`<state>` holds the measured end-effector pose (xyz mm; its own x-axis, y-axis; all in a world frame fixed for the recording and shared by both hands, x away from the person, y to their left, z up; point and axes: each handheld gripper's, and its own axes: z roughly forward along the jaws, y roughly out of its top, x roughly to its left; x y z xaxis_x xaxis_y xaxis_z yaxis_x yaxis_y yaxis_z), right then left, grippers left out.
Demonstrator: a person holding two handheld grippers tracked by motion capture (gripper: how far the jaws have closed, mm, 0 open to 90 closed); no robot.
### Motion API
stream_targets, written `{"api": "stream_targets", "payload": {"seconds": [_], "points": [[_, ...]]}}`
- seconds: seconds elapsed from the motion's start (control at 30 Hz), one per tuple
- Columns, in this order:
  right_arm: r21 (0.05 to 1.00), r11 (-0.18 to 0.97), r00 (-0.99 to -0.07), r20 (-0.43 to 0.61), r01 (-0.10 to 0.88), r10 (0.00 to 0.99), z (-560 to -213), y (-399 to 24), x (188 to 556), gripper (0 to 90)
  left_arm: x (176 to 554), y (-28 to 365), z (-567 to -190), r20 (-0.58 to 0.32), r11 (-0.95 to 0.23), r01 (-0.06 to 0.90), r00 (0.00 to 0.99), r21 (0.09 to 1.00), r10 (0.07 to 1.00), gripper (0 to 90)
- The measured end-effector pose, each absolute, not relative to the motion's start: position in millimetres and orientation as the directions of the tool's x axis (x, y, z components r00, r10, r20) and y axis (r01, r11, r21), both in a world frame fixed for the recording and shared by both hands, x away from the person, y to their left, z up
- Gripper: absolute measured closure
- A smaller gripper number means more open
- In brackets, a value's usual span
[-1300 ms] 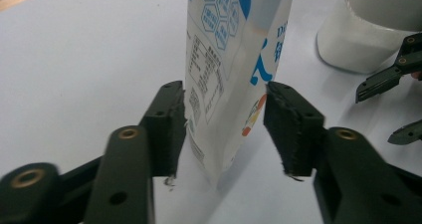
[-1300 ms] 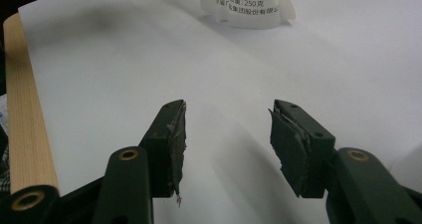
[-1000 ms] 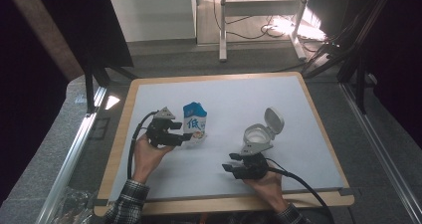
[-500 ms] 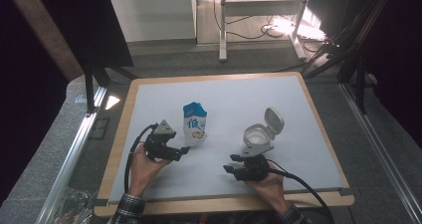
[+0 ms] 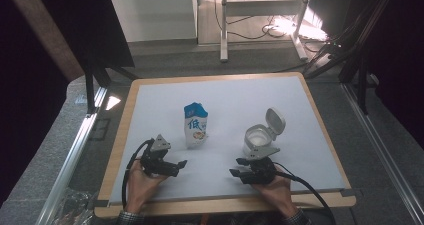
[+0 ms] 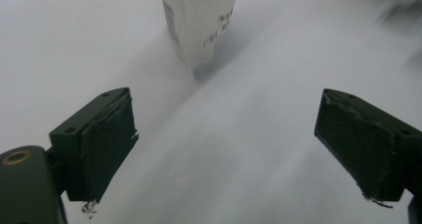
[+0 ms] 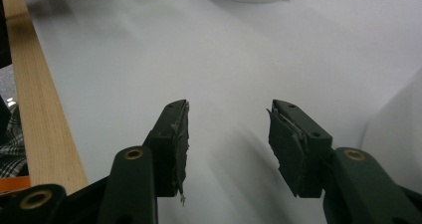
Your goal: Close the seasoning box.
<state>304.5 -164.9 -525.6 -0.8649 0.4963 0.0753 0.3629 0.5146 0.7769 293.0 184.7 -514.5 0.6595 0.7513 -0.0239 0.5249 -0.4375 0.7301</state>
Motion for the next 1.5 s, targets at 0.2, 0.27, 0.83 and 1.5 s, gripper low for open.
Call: {"api": "stream_targets", "payload": {"seconds": [0.2, 0.27, 0.83, 1.5], "points": [[0.775, 0.501, -0.854, 0.095, 0.386, 0.511, -525.1, -170.8, 302.4, 50.3, 286.2, 189.7, -526.2, -0.021, -0.43, 0.553, 0.63, 0.713, 0.776, 7.0], [0.774, 0.5, -0.852, 0.096, 0.39, 0.515, -525.3, -171.3, 302.0, 50.3, 285.9, 189.9, -529.0, -0.013, -0.436, 0.566, 0.62, 0.699, 0.784, 6.7], [0.766, 0.508, -0.827, 0.052, 0.392, 0.56, -522.3, -192.8, 294.6, 47.5, 287.9, 189.4, -552.2, -0.052, -0.393, 0.604, 0.586, 0.694, 0.808, 3.8], [0.737, 0.505, -0.802, 0.083, 0.449, 0.592, -508.8, -232.5, 301.8, 72.4, 287.8, 189.3, -552.5, -0.046, -0.397, 0.601, 0.588, 0.694, 0.808, 3.7]]}}
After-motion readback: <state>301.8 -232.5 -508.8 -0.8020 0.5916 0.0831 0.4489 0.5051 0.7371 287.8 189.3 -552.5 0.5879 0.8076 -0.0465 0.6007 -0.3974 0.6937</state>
